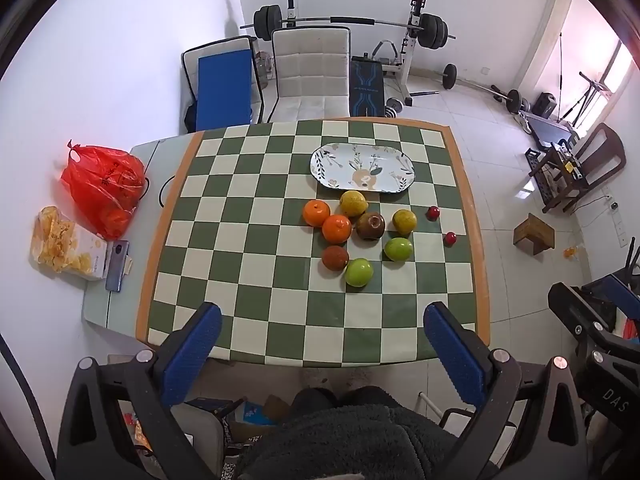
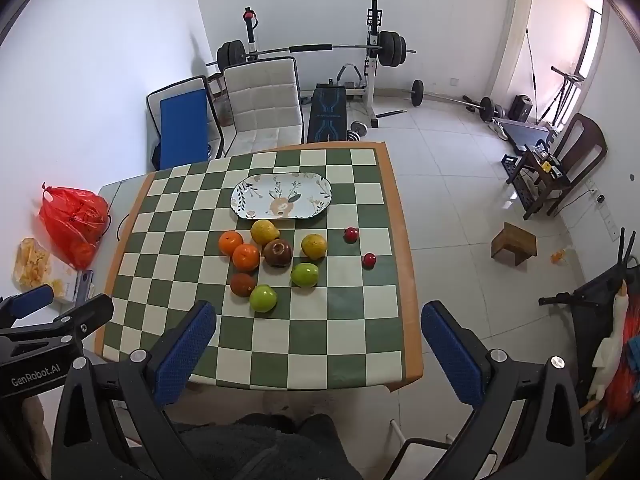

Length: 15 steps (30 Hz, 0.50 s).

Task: Organize fruits

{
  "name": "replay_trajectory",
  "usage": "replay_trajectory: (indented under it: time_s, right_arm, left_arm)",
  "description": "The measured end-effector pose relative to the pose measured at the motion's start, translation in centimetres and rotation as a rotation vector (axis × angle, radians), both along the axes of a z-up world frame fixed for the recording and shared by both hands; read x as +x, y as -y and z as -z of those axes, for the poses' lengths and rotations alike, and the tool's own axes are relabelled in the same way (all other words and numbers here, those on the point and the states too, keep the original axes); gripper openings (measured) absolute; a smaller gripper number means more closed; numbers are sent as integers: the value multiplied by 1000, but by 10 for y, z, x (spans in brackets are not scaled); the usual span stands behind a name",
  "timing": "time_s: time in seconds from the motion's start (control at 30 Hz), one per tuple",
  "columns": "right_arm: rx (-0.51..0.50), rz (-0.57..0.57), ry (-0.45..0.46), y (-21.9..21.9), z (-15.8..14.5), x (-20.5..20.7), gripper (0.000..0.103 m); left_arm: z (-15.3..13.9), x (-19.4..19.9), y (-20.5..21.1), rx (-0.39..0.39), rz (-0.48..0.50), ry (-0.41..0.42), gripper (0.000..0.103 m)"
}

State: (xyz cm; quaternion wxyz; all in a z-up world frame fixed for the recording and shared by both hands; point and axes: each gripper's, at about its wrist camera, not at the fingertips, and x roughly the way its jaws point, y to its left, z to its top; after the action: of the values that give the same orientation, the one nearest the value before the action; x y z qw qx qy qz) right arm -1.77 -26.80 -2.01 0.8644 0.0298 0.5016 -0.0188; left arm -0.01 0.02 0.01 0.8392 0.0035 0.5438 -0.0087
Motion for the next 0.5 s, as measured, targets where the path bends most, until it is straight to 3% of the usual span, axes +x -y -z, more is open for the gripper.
replay_trajectory:
  time_s: [0.5]
  right_arm:
    - [4, 2, 9, -2, -5, -9, 103]
  left_arm:
    - [0, 0, 0, 6, -2, 0, 103]
